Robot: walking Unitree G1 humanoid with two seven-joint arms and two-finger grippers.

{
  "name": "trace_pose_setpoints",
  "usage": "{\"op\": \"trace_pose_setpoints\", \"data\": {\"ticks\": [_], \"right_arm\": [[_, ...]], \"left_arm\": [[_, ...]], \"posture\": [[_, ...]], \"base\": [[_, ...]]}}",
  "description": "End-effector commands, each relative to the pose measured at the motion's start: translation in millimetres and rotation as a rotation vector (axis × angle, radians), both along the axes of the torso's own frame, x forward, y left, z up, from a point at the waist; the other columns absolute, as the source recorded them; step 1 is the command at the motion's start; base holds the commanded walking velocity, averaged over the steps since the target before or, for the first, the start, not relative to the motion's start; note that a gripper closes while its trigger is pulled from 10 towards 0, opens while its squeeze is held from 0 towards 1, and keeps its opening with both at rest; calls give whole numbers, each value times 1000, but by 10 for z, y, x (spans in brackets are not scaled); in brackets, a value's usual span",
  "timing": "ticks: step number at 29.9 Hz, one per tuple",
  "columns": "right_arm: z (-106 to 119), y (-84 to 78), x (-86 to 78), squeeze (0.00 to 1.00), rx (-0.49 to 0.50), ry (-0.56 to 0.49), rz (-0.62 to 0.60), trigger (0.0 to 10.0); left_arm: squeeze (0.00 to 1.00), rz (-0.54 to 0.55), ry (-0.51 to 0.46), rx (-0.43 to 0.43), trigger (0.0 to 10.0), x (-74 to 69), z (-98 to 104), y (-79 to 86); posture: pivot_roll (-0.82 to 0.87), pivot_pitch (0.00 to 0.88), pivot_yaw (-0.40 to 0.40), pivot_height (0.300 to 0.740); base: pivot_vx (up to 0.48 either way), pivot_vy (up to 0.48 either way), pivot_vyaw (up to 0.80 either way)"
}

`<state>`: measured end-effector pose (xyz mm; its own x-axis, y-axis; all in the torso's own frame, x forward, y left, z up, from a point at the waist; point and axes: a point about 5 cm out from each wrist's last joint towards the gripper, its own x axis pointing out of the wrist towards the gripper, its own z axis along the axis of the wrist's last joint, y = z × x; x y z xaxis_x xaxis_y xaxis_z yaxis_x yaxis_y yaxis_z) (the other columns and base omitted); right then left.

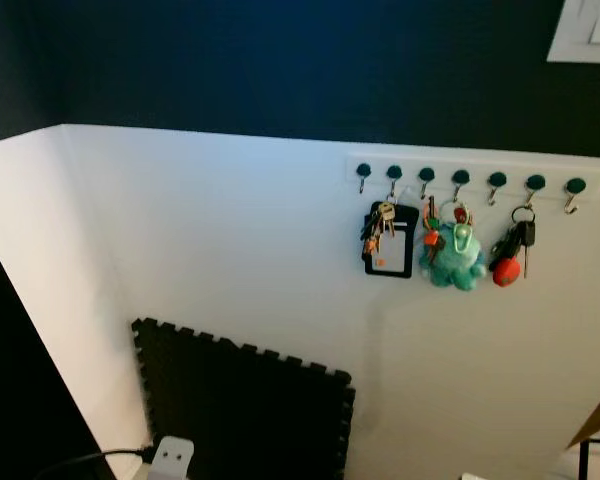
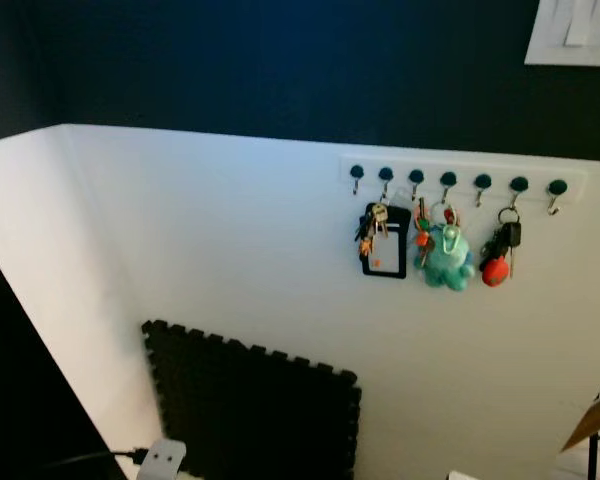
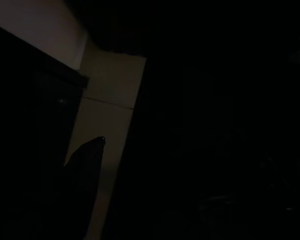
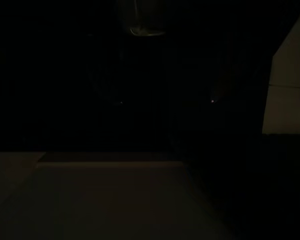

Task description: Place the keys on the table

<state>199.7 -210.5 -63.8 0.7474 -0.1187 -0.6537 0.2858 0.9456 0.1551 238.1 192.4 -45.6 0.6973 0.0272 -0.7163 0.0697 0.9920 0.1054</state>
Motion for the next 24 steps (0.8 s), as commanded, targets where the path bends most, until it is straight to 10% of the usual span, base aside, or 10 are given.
{"op": "trace_pose_setpoints", "data": {"ticks": [1, 24], "right_arm": [[-22, 36, -17, 0, 3, 8, 1, 10000], [-116, 113, -127, 0, 14, 68, 37, 10000]], "left_arm": [[0, 16, 16, -3, 10000, -39, -43, -30], [0, -93, 45, 73, 10000, -130, -138, -136]], "posture": [[22, 19, 49, 740], [29, 0, 33, 740]], "base": [[0, 0, 0], [0, 0, 0]]}}
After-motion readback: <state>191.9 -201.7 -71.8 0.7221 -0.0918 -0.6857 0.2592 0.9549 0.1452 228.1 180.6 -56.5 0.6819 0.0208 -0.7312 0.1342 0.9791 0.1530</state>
